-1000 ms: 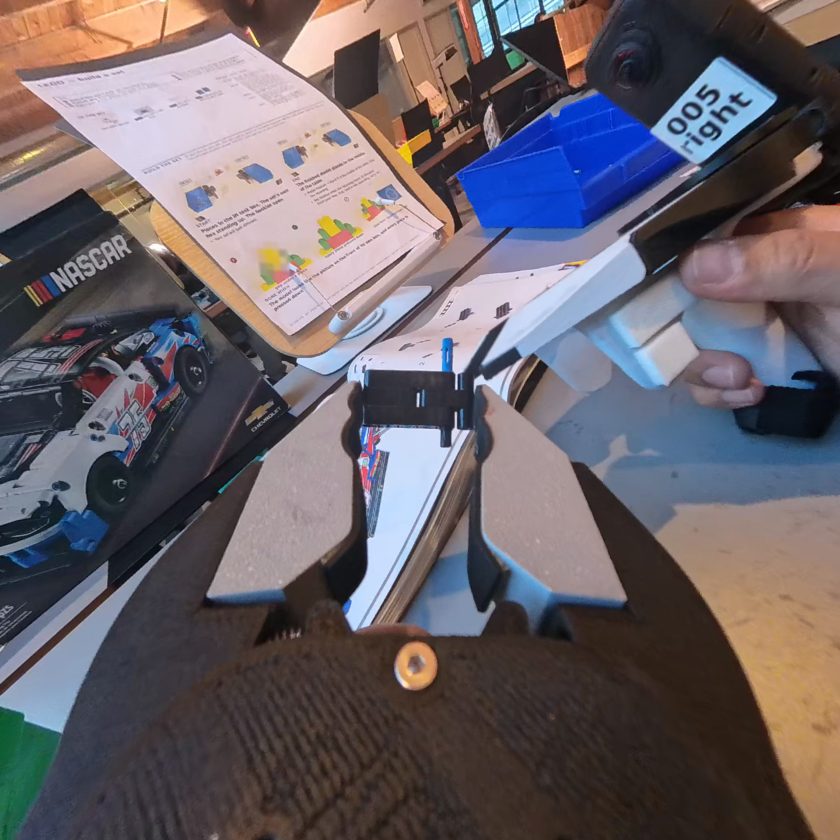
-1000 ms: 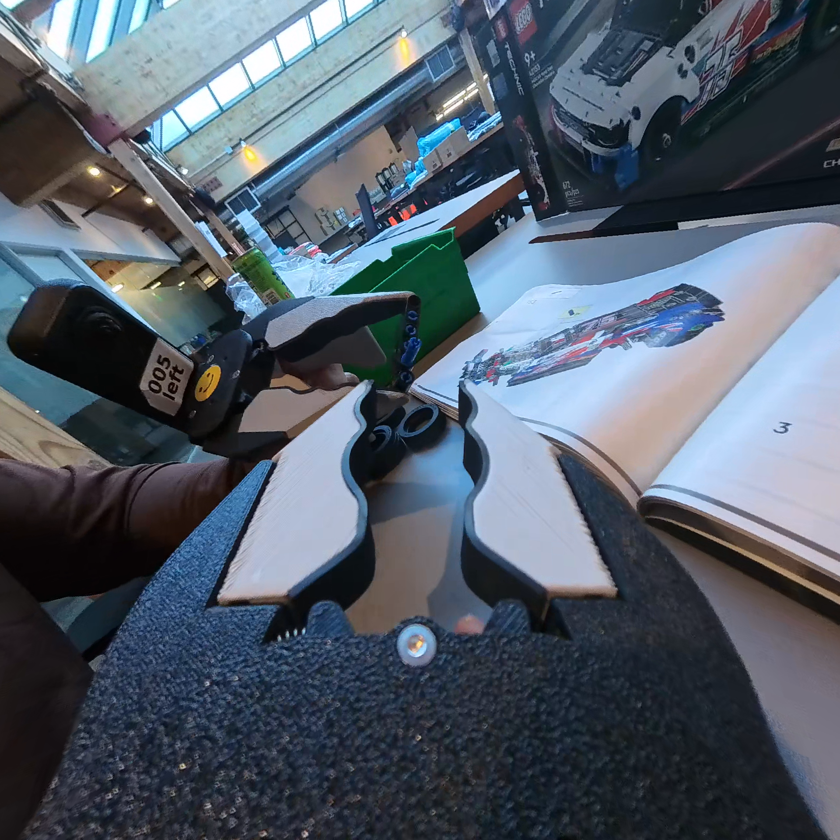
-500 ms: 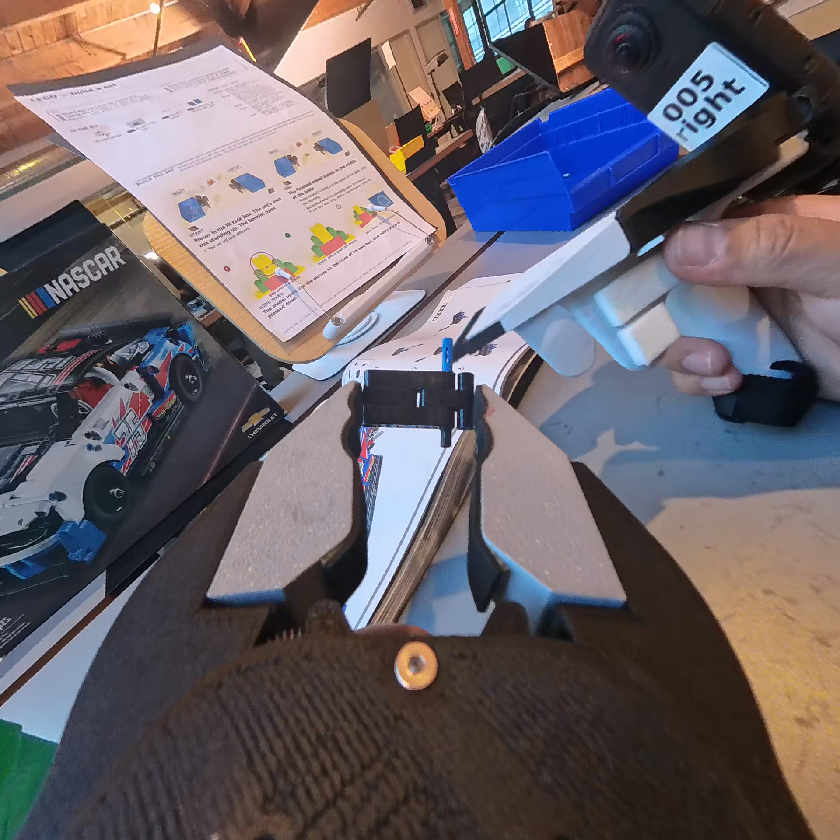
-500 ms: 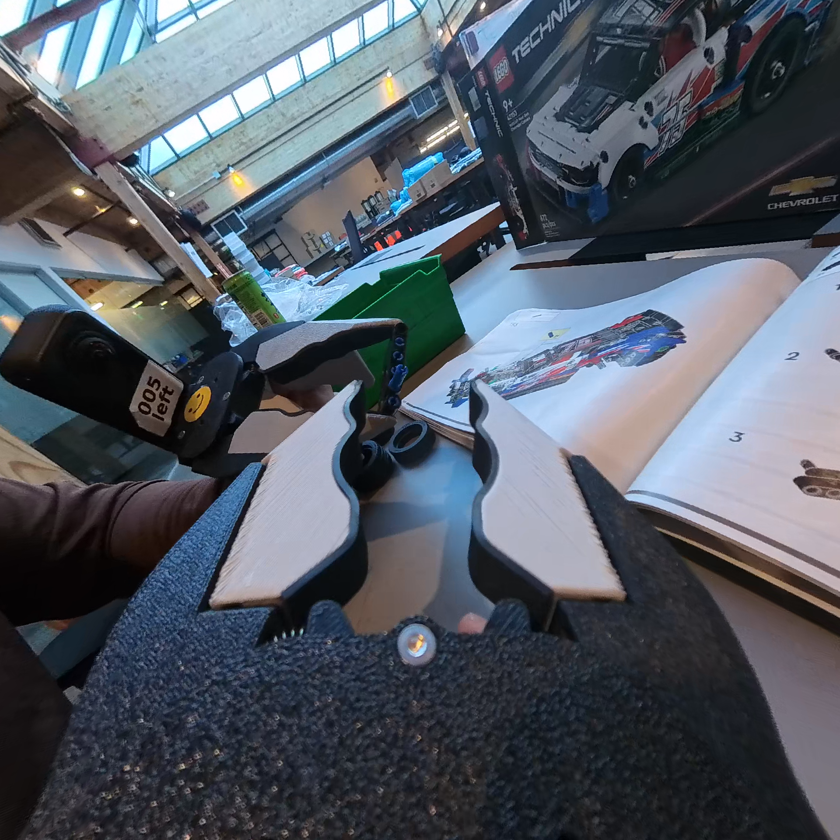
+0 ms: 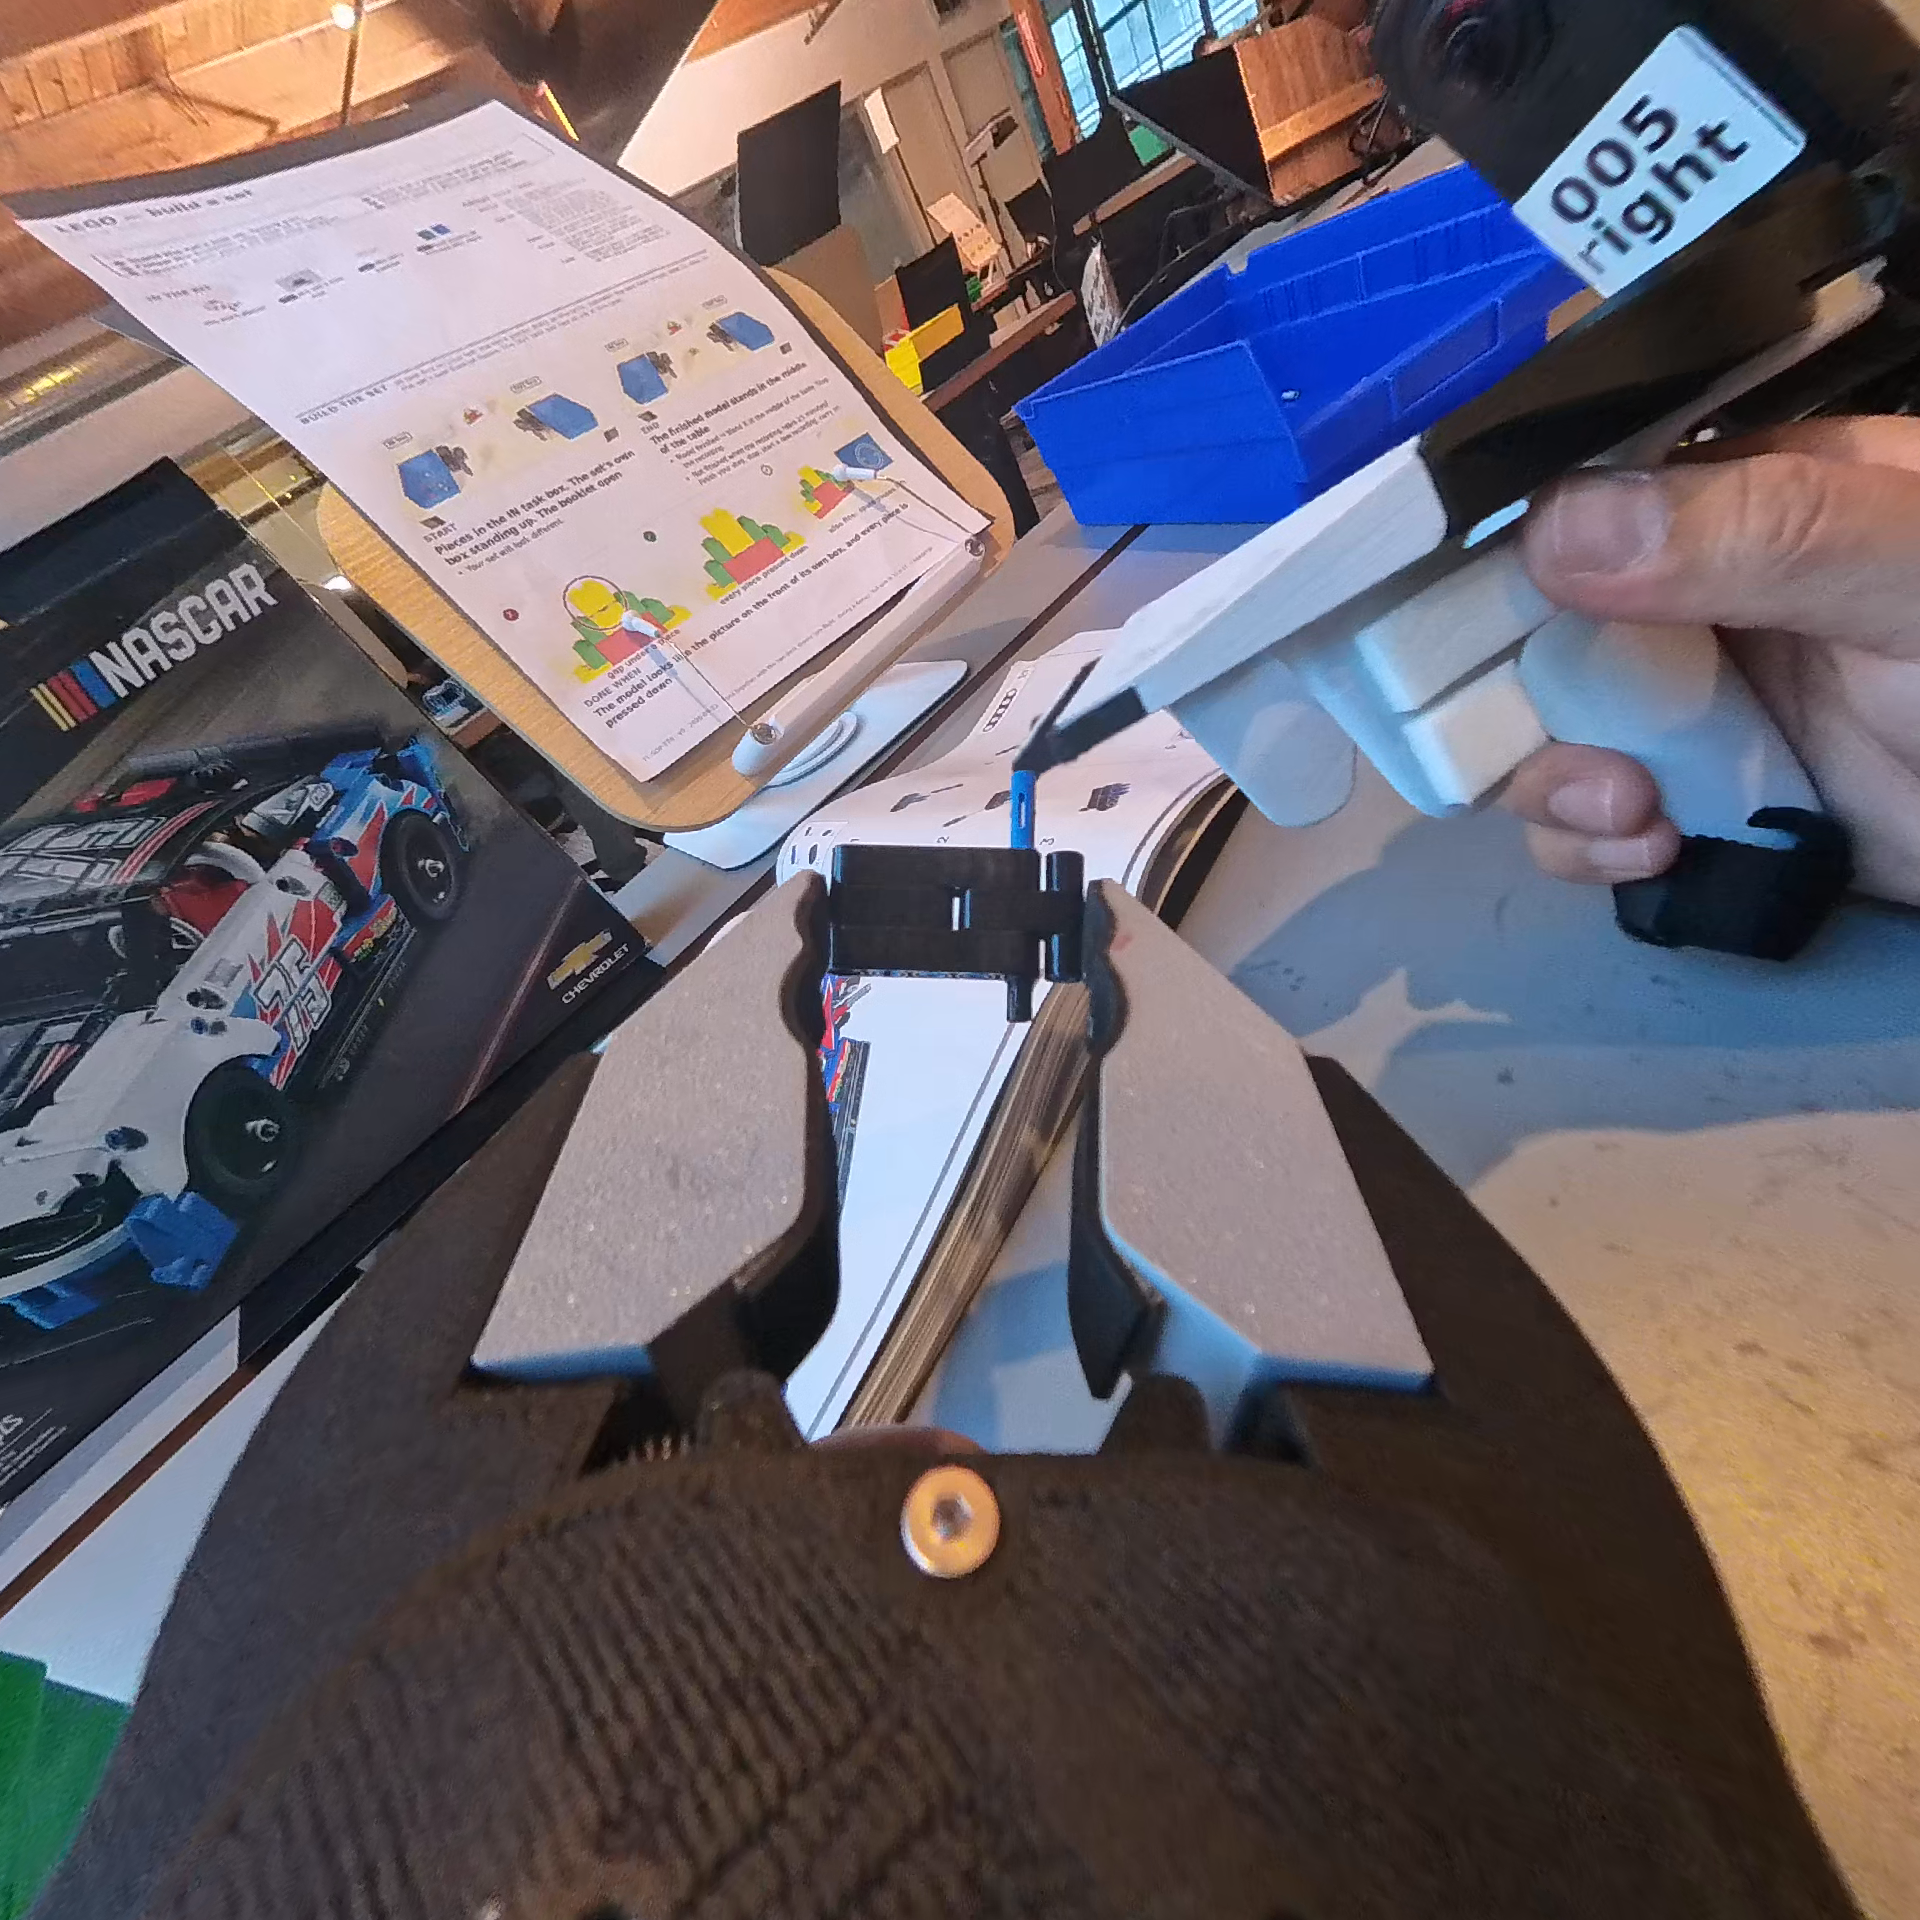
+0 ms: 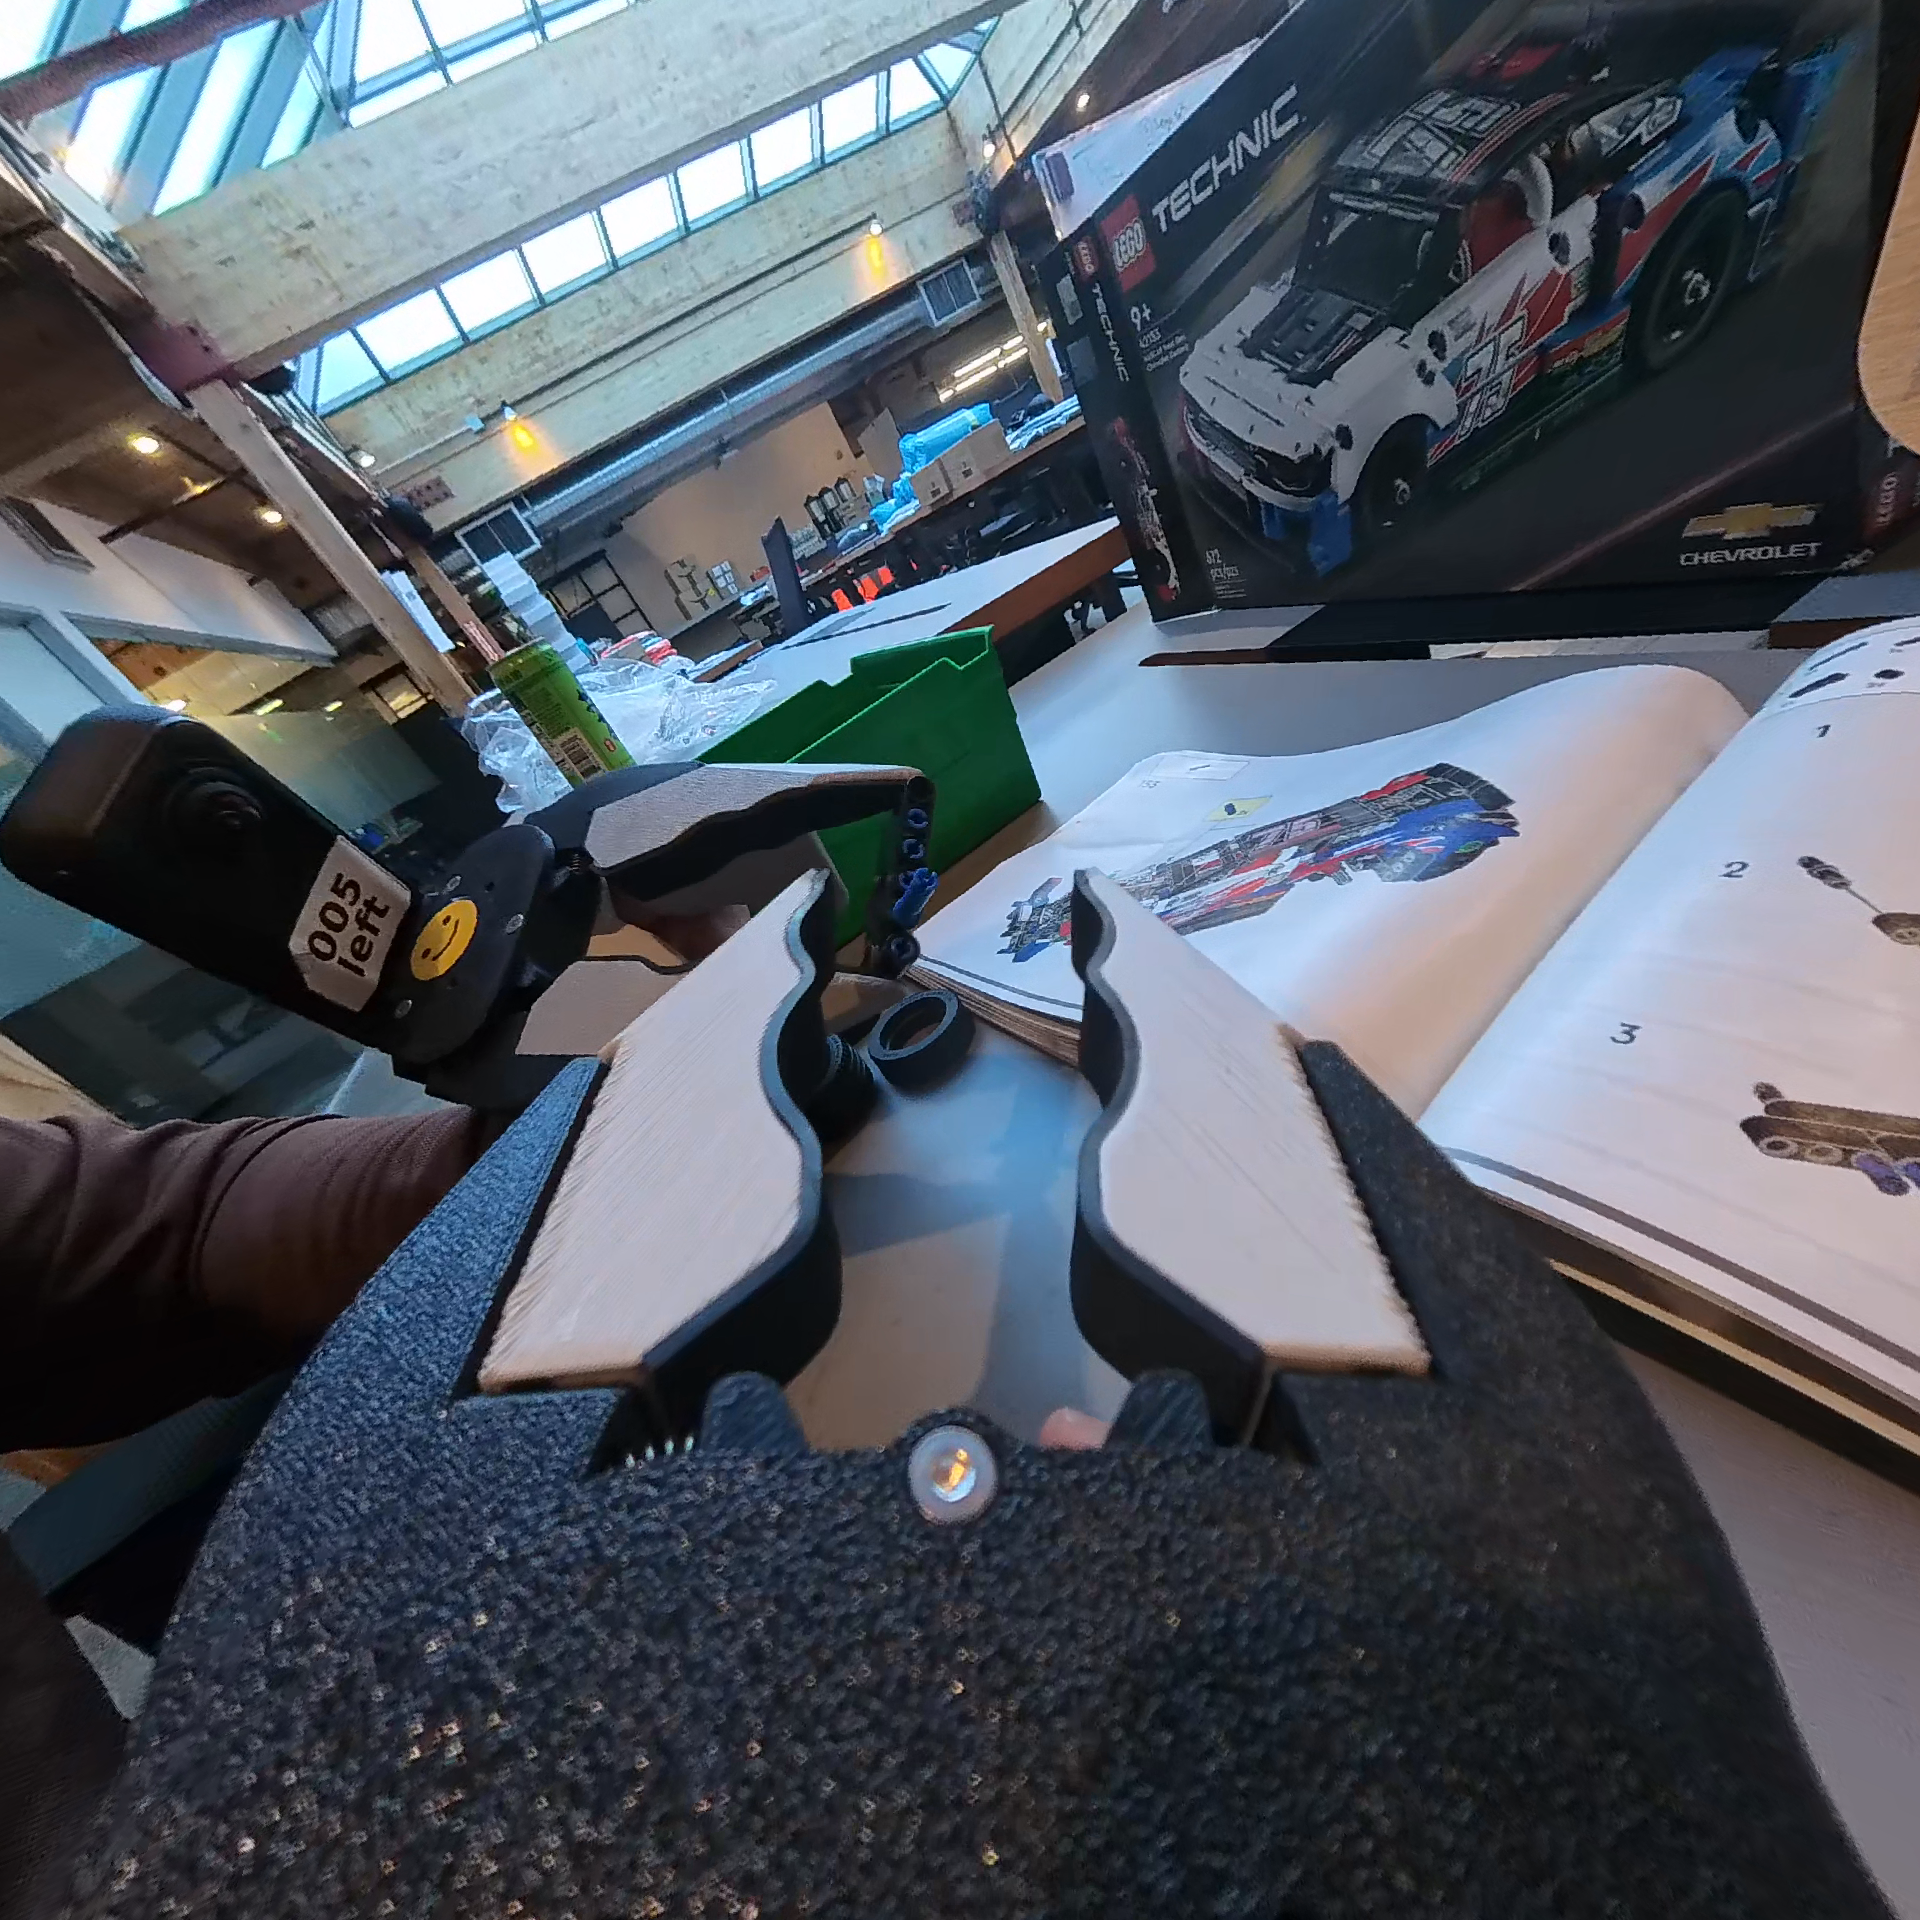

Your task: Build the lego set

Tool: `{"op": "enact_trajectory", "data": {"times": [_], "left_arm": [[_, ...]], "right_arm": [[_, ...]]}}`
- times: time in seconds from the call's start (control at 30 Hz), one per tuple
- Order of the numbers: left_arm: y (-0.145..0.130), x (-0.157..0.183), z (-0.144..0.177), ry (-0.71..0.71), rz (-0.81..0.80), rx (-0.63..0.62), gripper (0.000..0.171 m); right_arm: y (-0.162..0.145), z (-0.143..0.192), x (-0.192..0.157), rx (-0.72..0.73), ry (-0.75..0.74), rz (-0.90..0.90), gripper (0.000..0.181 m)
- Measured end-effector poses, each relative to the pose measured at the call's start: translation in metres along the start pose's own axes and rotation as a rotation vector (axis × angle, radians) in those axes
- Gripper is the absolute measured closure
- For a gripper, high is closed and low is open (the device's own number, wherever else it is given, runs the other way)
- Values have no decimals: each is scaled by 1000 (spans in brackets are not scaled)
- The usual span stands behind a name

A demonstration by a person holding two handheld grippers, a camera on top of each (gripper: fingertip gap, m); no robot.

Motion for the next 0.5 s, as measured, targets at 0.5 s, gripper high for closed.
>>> {"op": "enact_trajectory", "data": {"times": [0.5], "left_arm": [[1, 4, -1, -7, -20, -3, 125]], "right_arm": [[0, -1, 0, -4, 4, -1, 137]]}}
Point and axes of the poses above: each gripper's, where its closed fingertips meet, z back along the fingers, y out of its top, x = y × z across the jaws, the point moved 1 cm from there along z, back along the fingers, and after that the axes turned 12 degrees about -z, right-handed, at the moved point
